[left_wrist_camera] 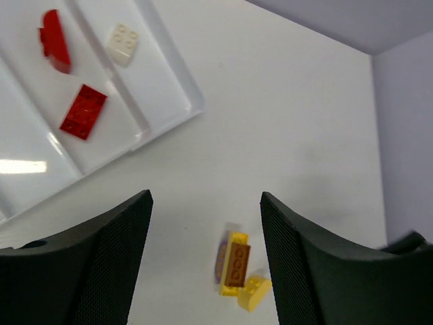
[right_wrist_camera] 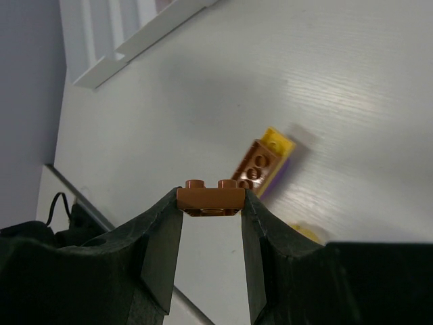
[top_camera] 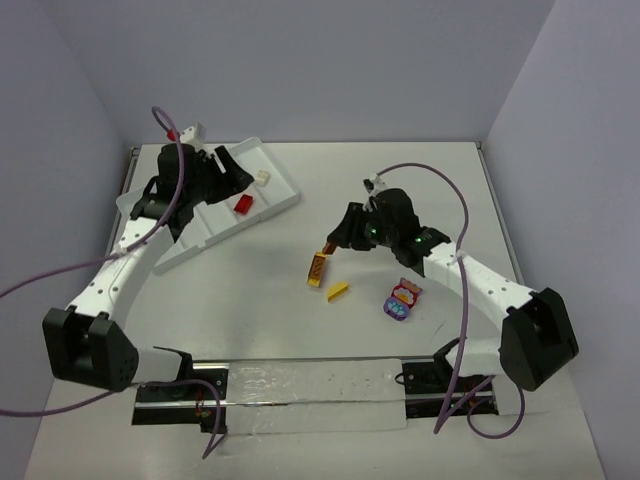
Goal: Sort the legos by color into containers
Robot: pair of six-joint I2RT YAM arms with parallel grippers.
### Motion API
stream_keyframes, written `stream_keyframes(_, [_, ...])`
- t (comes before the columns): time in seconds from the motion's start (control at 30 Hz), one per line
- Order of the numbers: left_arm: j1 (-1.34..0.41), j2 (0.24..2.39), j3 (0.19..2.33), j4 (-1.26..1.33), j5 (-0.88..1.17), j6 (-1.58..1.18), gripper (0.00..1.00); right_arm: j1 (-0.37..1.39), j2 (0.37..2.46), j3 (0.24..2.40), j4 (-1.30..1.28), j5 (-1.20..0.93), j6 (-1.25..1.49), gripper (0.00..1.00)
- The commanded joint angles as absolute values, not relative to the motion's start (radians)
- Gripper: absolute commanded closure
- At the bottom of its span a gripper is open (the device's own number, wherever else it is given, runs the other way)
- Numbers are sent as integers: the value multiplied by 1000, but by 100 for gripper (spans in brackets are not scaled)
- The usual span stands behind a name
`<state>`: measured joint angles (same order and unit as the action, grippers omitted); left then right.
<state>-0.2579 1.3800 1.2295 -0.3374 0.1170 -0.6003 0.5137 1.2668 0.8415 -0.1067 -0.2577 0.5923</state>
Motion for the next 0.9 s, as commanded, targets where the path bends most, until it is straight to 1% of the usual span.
stream_keyframes(0.0, [-256, 1266, 1058, -179, 263, -610, 29, 615, 1385, 1017, -122, -294, 563, 100])
stream_keyframes(0.13, [-255, 1148, 958, -133, 199, -627, 30, 682, 1539, 1140, -180, -259, 563, 100])
stream_keyframes(0.33, [-254, 1156, 1001, -303, 70, -610, 30, 760, 1815, 1340, -340, -242, 548, 100])
stream_keyframes(0.4, [-253, 1166, 1002, -330, 54, -617, 30, 781, 1869, 1373, -365, -223, 545, 98])
stream_keyframes(0.5, [-255, 1163, 973, -300, 57, -626, 29, 802, 1909, 1379, -346, -212, 553, 96])
stream_keyframes(0.53, [-253, 1160, 953, -285, 62, -627, 28, 806, 1918, 1379, -338, -209, 558, 93])
stream_keyframes(0.57, [-253, 1160, 951, -280, 63, -630, 28, 807, 1929, 1380, -332, -209, 558, 92])
stream_keyframes(0.63, [-253, 1173, 943, -280, 64, -637, 27, 810, 1958, 1398, -334, -197, 563, 86])
stream_keyframes(0.67, [-253, 1187, 944, -284, 66, -638, 25, 810, 1974, 1405, -332, -194, 564, 79])
stream_keyframes(0.73, [-253, 1198, 948, -288, 74, -637, 21, 809, 1995, 1423, -336, -193, 563, 59])
stream_keyframes(0.8, [-255, 1201, 946, -294, 69, -639, 13, 811, 2004, 1447, -347, -187, 562, 36])
stream_keyframes(0.87, [-255, 1200, 946, -302, 59, -637, 10, 810, 1992, 1456, -350, -183, 560, 29])
